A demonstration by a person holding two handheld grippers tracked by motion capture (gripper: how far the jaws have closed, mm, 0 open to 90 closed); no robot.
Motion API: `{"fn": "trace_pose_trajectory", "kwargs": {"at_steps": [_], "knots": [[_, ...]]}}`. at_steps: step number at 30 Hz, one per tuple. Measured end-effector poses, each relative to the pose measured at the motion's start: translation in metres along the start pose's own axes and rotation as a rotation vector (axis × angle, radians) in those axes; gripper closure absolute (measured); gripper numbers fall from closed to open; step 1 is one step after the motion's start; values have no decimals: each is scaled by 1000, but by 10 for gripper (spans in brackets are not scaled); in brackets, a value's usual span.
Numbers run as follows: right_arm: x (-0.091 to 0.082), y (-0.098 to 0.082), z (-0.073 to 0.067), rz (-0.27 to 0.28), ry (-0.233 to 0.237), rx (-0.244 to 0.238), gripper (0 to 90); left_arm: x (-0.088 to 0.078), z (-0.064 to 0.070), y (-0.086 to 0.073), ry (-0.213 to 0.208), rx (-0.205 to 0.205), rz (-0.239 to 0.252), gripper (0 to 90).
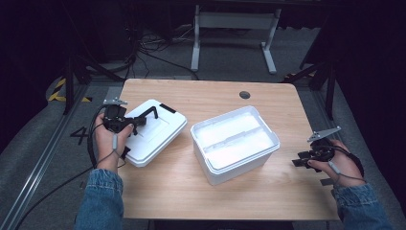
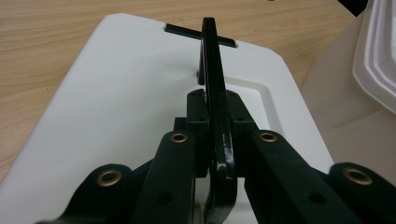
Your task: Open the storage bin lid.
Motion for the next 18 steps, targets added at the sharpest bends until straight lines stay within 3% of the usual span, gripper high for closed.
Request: {"fn": "trace_pose_trajectory", "kwargs": {"at_steps": [18], "knots": [[3,0,-1,-6,3,-2,528,31,-5,-24,-21,1,-23,844]]}}
Point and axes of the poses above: each handheld gripper's, and its own axes: x roughly forward along the jaws, y roughly out of its top, z roughly to its right, the point moved 10 cm from there along x, roughly forward along the jaws, and after that the axes turned 12 degrees about -z, right-handed, at the moved point
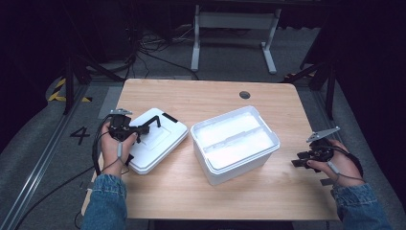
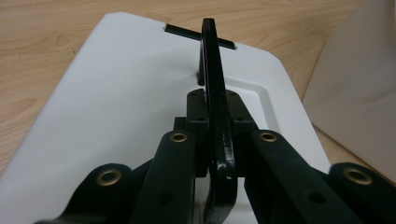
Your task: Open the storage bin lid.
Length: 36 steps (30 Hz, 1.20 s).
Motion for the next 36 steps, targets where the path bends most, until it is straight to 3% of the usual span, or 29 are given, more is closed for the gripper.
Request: {"fn": "trace_pose_trajectory", "kwargs": {"at_steps": [14,20,23,25,29,36], "knots": [[1,0,-1,-2,2,-2,524,19,1,-13,-29,-3,-26,843],[1,0,0,-1,1,-1,522,24,0,-17,-45,-23,-43,840],[2,0,0,-2,0,-1,519,27,-2,-22,-61,-37,-73,834],[2,1,0,-3,0,-2,518,29,-3,-24,-63,-54,-80,801],[3,1,-1,-3,2,-4,515,25,-6,-21,-67,-76,-46,705],[3,2,-1,-2,5,-7,512,12,-14,-16,16,-110,-7,468]]}}
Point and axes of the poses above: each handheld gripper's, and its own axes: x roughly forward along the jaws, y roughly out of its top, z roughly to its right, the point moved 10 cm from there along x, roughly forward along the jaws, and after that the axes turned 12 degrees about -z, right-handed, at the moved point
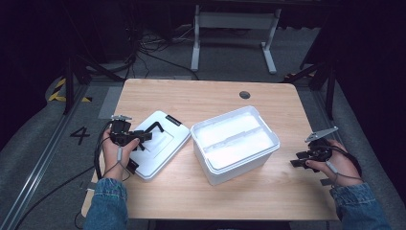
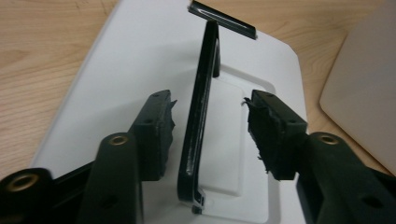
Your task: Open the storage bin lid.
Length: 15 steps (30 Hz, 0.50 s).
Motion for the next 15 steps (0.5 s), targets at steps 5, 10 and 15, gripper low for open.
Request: {"fn": "trace_pose_trajectory", "kwargs": {"at_steps": [5,10,15], "knots": [[0,1,0,3,-1,1,509,-17,4,4,32,11,41,433],[0,0,1,3,0,6,507,-36,25,8,76,89,50,437],[-1,2,0,5,-3,3,506,-50,52,6,93,144,50,435]]}}
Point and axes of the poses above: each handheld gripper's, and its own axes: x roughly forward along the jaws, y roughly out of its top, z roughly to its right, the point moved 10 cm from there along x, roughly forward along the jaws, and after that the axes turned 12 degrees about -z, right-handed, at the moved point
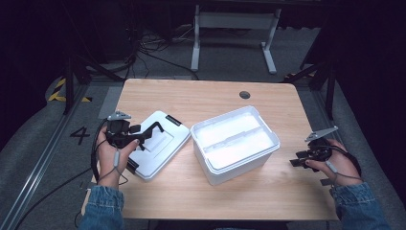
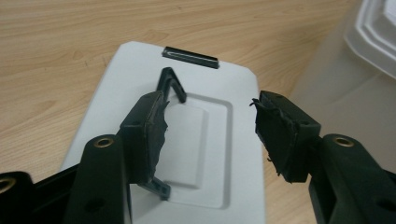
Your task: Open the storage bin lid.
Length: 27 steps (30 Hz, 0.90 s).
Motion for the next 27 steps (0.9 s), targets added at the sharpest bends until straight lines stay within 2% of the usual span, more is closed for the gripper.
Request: {"fn": "trace_pose_trajectory", "kwargs": {"at_steps": [4,9,10,14,15,16,19,24,26,27], "knots": [[1,2,-2,-2,3,-5,505,-10,23,-2,-11,38,1,427],[1,3,-2,-3,-1,-10,505,-11,45,-10,-29,78,-39,390],[1,3,-2,-3,-1,-11,505,-10,49,-12,-34,78,-39,380],[-1,6,-2,1,-10,-19,503,-2,63,-25,-11,130,-92,343],[-1,6,-2,2,-12,-22,502,1,66,-30,-6,140,-118,323],[0,6,-4,-1,-8,-22,502,3,67,-31,2,153,-112,323],[4,4,-4,-15,-9,-23,501,13,79,-39,-27,160,-148,308],[3,4,-3,-8,-12,-27,500,28,90,-44,-50,175,-132,298],[3,4,-4,-7,-11,-25,500,34,91,-44,-34,184,-93,298],[3,4,-4,-6,-10,-26,500,38,97,-45,-55,159,-75,298]]}}
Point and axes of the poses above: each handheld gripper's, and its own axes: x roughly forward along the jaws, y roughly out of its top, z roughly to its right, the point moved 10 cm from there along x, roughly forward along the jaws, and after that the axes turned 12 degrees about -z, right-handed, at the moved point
